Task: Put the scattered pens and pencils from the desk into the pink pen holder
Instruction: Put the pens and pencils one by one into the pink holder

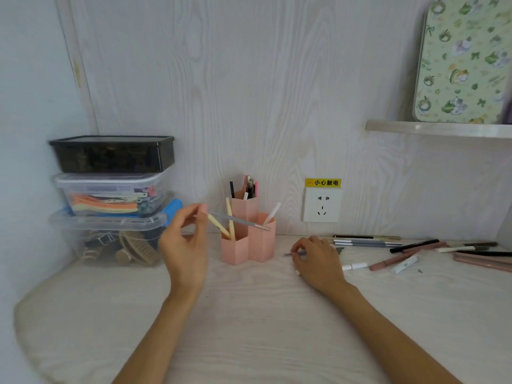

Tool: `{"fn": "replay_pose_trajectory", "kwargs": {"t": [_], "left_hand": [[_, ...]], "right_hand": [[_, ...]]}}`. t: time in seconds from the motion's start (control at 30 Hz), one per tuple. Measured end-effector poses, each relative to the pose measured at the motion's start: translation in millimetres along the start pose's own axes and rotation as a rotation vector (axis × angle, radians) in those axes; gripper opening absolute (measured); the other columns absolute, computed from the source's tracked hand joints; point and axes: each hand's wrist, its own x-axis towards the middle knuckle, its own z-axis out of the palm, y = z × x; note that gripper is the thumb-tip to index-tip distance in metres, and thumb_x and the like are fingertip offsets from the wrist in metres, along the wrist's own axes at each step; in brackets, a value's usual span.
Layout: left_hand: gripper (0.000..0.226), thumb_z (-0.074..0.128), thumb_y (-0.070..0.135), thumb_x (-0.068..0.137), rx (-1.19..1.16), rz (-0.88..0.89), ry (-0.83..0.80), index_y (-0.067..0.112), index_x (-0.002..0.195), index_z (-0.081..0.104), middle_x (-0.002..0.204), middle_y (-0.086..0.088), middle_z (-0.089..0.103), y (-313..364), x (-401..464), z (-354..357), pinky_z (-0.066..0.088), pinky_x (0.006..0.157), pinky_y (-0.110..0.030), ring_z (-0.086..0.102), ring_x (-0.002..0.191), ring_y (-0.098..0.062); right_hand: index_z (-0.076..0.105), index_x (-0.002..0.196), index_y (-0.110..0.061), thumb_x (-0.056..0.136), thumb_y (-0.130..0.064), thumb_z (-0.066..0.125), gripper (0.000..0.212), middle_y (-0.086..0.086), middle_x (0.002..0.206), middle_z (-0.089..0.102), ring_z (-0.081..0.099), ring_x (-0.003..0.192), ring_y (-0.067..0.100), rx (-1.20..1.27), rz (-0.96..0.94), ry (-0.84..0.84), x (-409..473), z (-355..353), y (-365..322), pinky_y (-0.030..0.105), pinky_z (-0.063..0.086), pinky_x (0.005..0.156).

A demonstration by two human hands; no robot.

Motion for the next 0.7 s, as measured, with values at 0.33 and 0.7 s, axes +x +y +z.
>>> {"fn": "replay_pose_trajectory", "kwargs": {"t": [0.33, 0.7], "left_hand": [[0.032, 0.055, 0.032, 0.092, 0.32, 0.288, 0.078, 0.008, 0.107, 0.069, 0.099, -0.004, 0.071, -2, 47, -5, 0.05, 0.078, -0.024, 0.064, 0.084, -0.014], [0.027, 0.055, 0.034, 0.094, 0.39, 0.418, 0.124, 0.014, 0.103, 0.07, 0.09, -0.001, 0.072, 23, 79, 40, 0.043, 0.067, -0.018, 0.059, 0.074, -0.009]], "right_hand": [[0.065, 0.092, -0.025, 0.084, -0.026, 0.058, 0.011, -0.002, 0.103, 0.06, 0.052, 0.105, 0.018, 0.06, -0.003, 0.011, 1, 0, 6, 0.031, 0.037, 0.094], [0.065, 0.095, -0.024, 0.085, -0.025, 0.057, 0.012, -0.001, 0.106, 0.059, 0.05, 0.107, 0.019, 0.054, -0.03, 0.027, 3, 2, 7, 0.031, 0.036, 0.096]]}}
